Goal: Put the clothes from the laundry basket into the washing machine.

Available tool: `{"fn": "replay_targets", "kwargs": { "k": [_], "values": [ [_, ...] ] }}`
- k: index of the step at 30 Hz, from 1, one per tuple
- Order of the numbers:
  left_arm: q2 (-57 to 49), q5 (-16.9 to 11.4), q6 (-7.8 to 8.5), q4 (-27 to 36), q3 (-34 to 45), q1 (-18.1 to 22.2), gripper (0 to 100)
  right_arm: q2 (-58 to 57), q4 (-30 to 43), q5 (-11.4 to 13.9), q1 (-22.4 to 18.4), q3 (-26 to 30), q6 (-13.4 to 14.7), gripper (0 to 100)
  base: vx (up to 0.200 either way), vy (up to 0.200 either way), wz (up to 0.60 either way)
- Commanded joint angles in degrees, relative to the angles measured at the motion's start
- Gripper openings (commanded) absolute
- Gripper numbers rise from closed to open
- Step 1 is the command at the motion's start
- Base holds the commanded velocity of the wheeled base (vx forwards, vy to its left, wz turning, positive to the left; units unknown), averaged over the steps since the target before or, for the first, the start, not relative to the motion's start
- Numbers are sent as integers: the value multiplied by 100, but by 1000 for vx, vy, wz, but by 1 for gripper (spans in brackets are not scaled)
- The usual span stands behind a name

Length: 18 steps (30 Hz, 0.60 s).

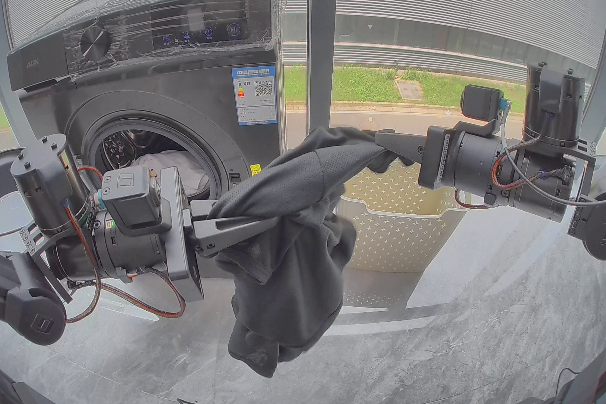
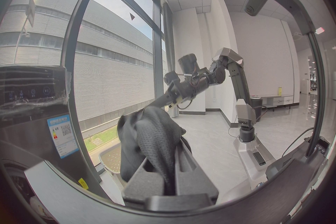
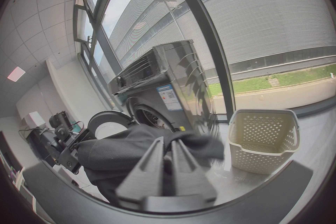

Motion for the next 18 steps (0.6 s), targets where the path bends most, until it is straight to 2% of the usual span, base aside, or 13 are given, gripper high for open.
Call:
{"fn": "replay_targets", "kwargs": {
  "k": [1,7,14,15,18],
  "values": [
    [-59,21,-8,5,-109,-8,0,19,8,59,-24,2,-3,0,0,0,0],
    [-42,48,-157,-4,-223,-8,0,98,8,76,-16,-42,-21,0,0,0,0],
    [-33,144,-210,-4,-258,-8,0,107,8,120,11,-34,-29,0,0,0,0],
    [-33,144,-210,-4,-249,-8,0,98,8,199,11,-34,-47,100,0,0,0],
    [-24,153,-219,-4,-258,-8,0,89,-9,313,28,-51,-73,100,0,0,0]
  ]
}}
